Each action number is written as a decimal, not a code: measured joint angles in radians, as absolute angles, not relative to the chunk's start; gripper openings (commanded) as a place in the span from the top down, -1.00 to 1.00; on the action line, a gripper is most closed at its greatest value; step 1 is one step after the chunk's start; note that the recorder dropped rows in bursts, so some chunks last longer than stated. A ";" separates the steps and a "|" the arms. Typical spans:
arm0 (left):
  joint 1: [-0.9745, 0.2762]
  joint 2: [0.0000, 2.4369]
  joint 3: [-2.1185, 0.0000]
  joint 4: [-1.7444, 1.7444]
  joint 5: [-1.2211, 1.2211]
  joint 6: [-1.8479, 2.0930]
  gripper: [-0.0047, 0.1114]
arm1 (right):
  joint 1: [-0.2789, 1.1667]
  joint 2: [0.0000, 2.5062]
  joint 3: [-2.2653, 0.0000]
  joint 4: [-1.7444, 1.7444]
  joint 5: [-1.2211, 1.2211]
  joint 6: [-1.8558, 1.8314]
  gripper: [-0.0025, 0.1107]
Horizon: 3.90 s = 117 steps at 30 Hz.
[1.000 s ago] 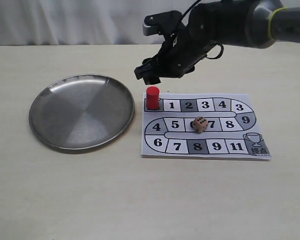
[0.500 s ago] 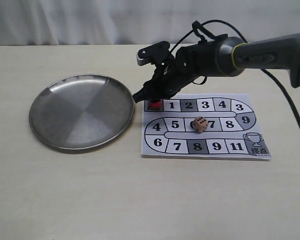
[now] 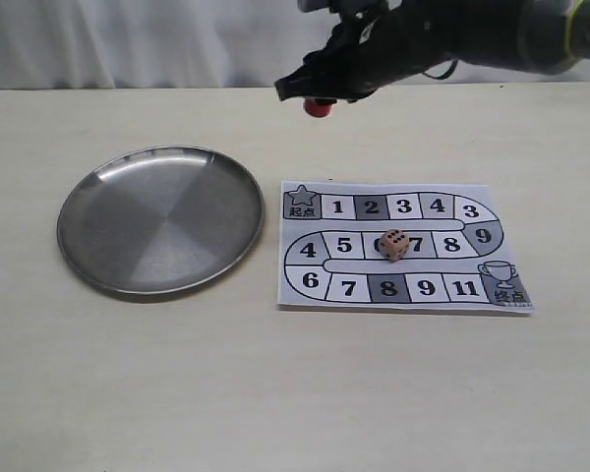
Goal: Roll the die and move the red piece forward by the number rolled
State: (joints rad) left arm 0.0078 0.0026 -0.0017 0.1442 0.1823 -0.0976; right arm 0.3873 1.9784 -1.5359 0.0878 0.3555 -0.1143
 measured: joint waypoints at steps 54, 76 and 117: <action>0.008 0.003 -0.002 0.144 0.182 -0.098 0.92 | 0.317 2.172 -1.462 -0.005 0.478 -0.112 0.88; 0.008 0.003 -0.002 0.144 0.182 -0.098 0.92 | 0.204 1.887 -1.460 -0.012 0.507 -0.067 0.88; 0.008 0.003 -0.002 0.144 0.182 -0.098 0.92 | 0.114 1.835 -1.263 -0.032 0.370 -0.008 0.88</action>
